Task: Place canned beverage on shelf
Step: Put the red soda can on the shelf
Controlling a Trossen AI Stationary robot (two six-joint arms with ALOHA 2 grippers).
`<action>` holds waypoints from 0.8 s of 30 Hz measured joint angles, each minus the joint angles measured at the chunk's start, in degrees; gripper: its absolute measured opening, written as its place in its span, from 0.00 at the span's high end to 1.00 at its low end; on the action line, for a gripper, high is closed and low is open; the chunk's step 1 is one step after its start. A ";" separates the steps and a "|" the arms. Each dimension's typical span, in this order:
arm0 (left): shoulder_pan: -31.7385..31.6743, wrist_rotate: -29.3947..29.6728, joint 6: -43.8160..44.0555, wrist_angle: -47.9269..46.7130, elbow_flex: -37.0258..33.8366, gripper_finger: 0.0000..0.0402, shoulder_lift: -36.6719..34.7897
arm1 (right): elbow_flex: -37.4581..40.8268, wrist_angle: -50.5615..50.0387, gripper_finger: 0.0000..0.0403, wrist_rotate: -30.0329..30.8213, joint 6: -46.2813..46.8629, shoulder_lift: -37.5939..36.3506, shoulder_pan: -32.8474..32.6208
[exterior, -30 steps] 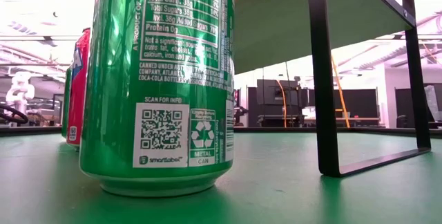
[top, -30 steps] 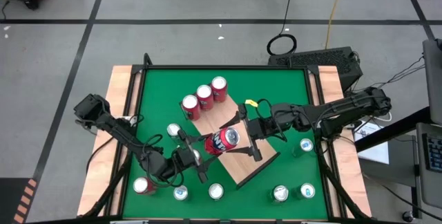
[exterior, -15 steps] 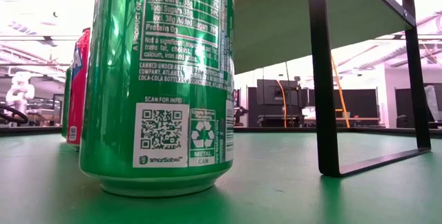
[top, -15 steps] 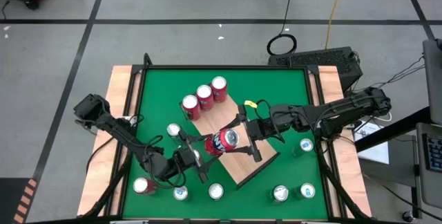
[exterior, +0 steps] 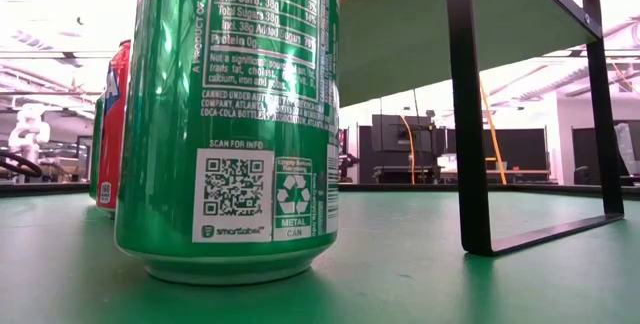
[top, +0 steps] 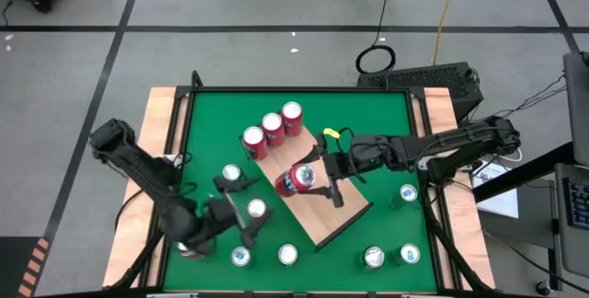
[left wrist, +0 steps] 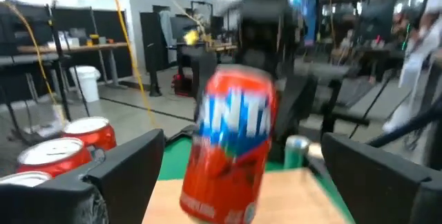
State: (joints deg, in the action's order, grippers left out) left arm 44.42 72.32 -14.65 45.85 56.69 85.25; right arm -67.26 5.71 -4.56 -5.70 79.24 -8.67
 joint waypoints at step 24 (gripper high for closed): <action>-1.05 -9.20 16.74 -40.63 -0.02 0.04 -25.20 | -21.95 -25.55 0.25 -15.24 -12.58 15.41 10.16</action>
State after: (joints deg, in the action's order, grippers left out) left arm 43.36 63.12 2.09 5.23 56.66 60.05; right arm -89.21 -19.85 -19.80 -18.27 94.65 1.50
